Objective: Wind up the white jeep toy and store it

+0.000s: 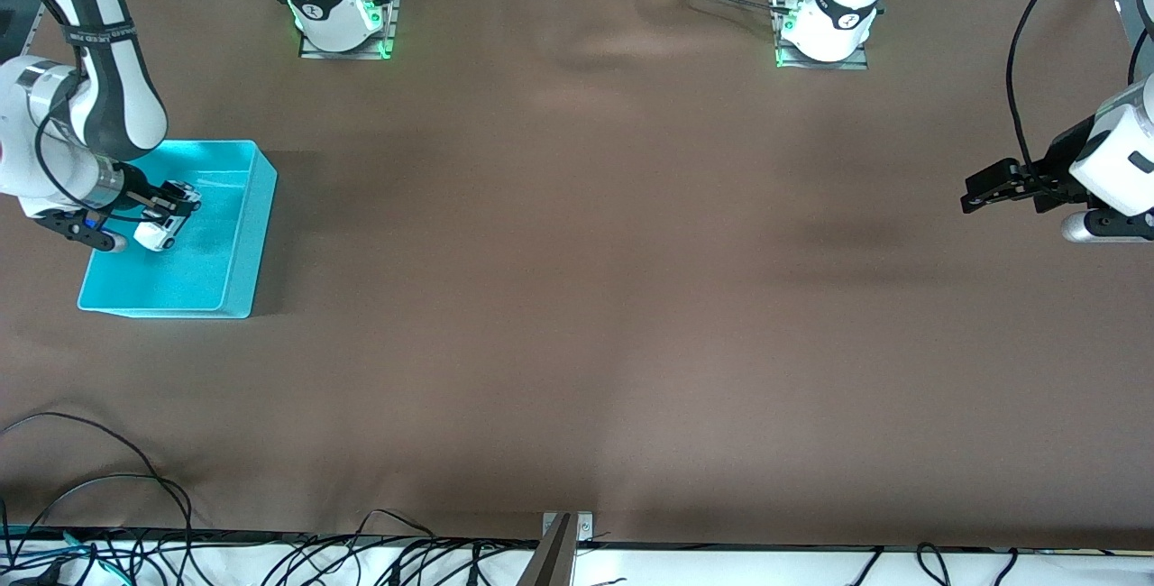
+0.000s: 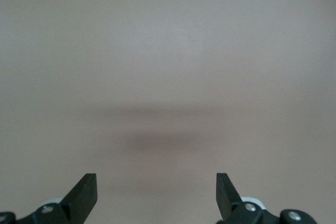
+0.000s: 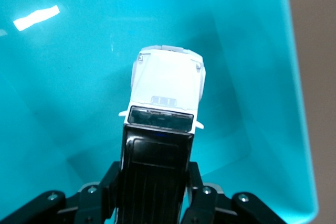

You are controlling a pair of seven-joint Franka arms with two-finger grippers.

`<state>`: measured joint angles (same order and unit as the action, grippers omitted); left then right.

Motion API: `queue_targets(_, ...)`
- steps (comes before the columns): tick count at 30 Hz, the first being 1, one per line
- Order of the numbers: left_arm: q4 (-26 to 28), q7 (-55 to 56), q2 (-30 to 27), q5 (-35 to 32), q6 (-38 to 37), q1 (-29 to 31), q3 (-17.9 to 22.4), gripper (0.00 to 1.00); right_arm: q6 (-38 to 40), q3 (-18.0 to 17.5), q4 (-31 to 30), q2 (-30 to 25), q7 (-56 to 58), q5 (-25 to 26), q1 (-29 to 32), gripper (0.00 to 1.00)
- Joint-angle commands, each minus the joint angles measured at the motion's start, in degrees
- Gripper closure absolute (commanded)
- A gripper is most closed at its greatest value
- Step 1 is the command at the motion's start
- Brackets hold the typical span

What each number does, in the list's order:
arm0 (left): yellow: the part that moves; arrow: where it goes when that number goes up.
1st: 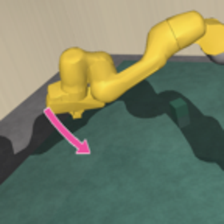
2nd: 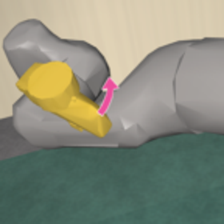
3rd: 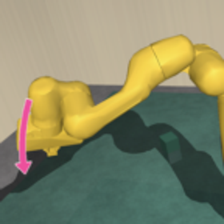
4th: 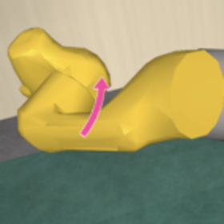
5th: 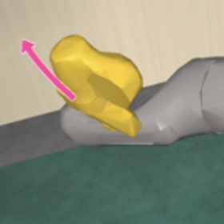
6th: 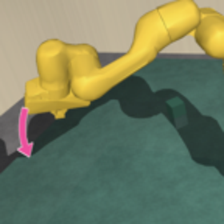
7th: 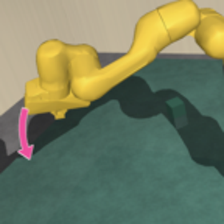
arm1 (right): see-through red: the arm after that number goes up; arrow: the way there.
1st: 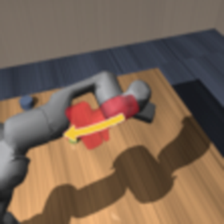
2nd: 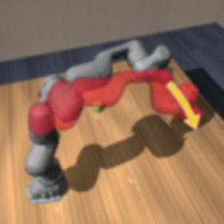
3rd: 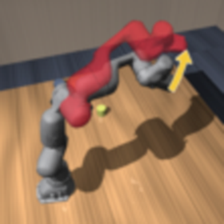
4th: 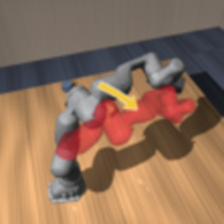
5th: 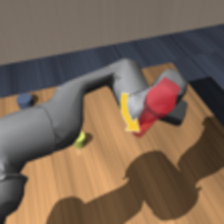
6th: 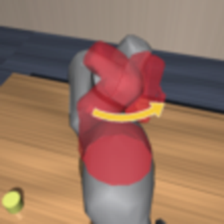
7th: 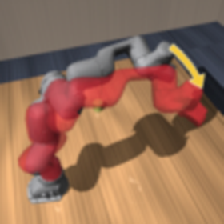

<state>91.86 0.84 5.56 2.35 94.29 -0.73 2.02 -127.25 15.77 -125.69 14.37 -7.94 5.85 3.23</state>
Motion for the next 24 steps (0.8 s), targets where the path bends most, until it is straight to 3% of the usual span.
queue_targets(1,0.25,-0.48,-0.37,0.73,-0.16,-0.15,0.09,0.0,-2.48,-0.12,-2.27,0.04,0.38,1.0,0.11,1.0)
queue_targets(16,0.25,-0.4,-0.37,0.73,-0.16,-0.15,0.0,0.0,-5.11,0.32,-3.07,5.05,0.82,3.9,1.34,1.0)
queue_targets(21,0.25,-0.4,-0.37,0.73,-0.16,-0.15,0.09,0.0,-6.17,0.32,-3.15,6.19,0.74,3.9,1.34,0.83)
queue_targets(24,0.25,-0.4,-0.37,0.73,-0.16,-0.15,0.09,0.0,-6.17,0.23,-3.07,6.11,0.56,3.9,1.34,0.67)
